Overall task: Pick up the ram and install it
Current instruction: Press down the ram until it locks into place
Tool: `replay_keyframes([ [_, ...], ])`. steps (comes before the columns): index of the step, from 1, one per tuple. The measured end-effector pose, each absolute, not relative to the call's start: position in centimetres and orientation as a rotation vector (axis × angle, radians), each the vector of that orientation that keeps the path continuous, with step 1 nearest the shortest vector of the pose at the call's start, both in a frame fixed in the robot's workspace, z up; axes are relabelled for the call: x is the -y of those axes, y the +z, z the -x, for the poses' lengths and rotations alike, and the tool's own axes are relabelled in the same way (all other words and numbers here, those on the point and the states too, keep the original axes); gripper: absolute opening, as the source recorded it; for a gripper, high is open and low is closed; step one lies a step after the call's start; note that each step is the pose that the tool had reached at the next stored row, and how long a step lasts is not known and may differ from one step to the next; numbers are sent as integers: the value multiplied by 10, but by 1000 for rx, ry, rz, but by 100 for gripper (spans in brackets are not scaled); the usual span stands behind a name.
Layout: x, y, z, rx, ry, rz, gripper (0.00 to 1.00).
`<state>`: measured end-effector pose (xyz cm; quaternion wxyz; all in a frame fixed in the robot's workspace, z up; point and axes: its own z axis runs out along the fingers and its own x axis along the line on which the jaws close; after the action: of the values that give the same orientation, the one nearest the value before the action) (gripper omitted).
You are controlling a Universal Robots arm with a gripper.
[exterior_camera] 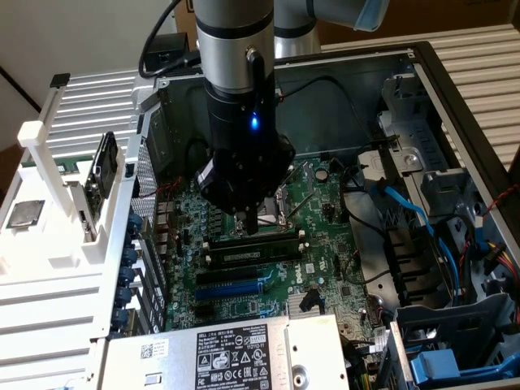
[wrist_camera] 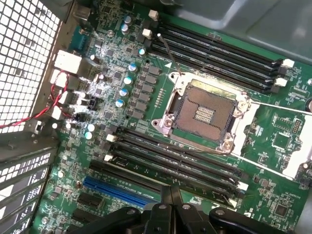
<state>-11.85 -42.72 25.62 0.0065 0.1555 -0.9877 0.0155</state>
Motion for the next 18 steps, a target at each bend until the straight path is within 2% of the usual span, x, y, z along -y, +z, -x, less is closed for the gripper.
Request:
replay_keyframes([
  [10, 427, 256, 119, 3117, 47, -235, 10],
  [18, 427, 256, 118, 3119, 46, -208, 10],
])
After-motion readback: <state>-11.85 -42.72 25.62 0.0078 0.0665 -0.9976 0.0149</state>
